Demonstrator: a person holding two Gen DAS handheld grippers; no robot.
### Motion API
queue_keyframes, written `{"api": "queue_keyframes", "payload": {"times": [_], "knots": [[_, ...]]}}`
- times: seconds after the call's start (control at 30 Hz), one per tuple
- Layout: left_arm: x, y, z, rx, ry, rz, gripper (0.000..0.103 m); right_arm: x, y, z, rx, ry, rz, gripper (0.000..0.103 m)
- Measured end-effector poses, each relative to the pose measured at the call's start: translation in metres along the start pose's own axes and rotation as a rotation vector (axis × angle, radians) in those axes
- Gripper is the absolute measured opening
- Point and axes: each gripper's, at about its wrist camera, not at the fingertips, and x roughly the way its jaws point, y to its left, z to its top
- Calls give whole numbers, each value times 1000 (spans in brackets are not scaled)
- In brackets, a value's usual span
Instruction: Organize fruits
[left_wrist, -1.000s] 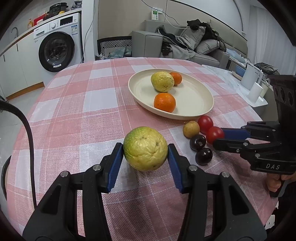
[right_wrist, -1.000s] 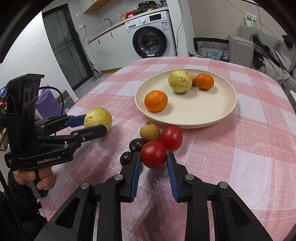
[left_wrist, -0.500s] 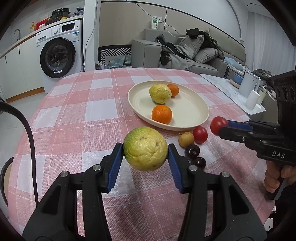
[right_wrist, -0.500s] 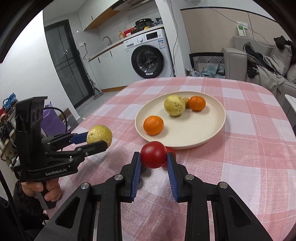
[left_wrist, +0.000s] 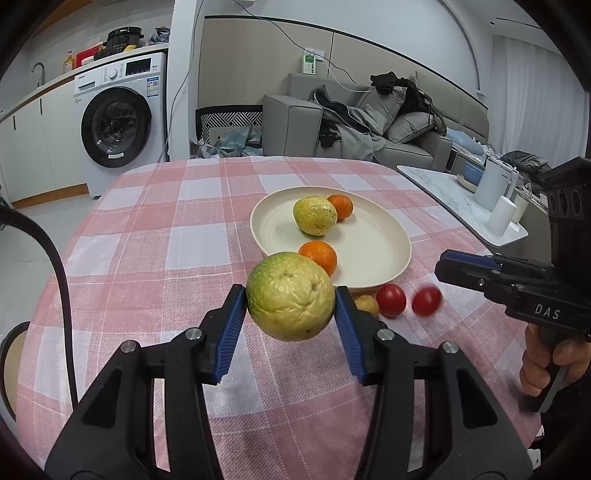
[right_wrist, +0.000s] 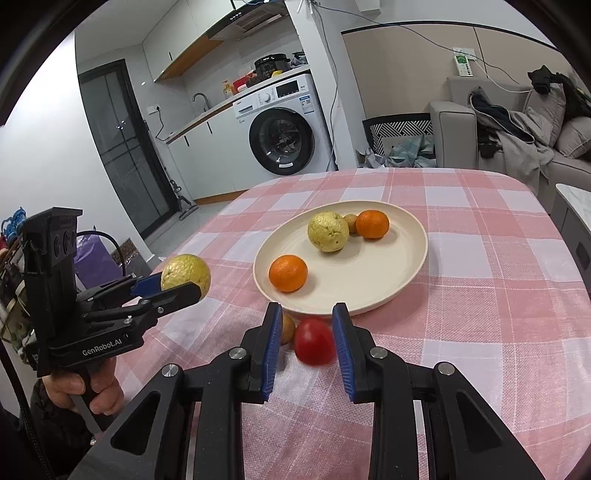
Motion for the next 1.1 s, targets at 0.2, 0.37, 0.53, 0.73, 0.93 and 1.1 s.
{"api": "queue_keyframes", "payload": {"times": [0.2,0.37,0.53,0.73,0.93,1.1], "knots": [[9,-6,6,6,0,-7,46,9,-2,-4,-3,64,-5,29],[15,-7,4,8,12,-10,46,21,-4,-9,0,119,-42,31],[16,-7,2,6,15,-11,46,22,-11,-14,21,146,-61,33],[19,-6,-3,5,22,-13,46,-35,-27,-4,38,32,-52,52],[20,-6,-6,15,26,-14,46,-82,-64,-12,91,1,-181,57],[23,-8,-6,24,31,-16,46,-130,-87,-26,135,-47,-273,82]]}}
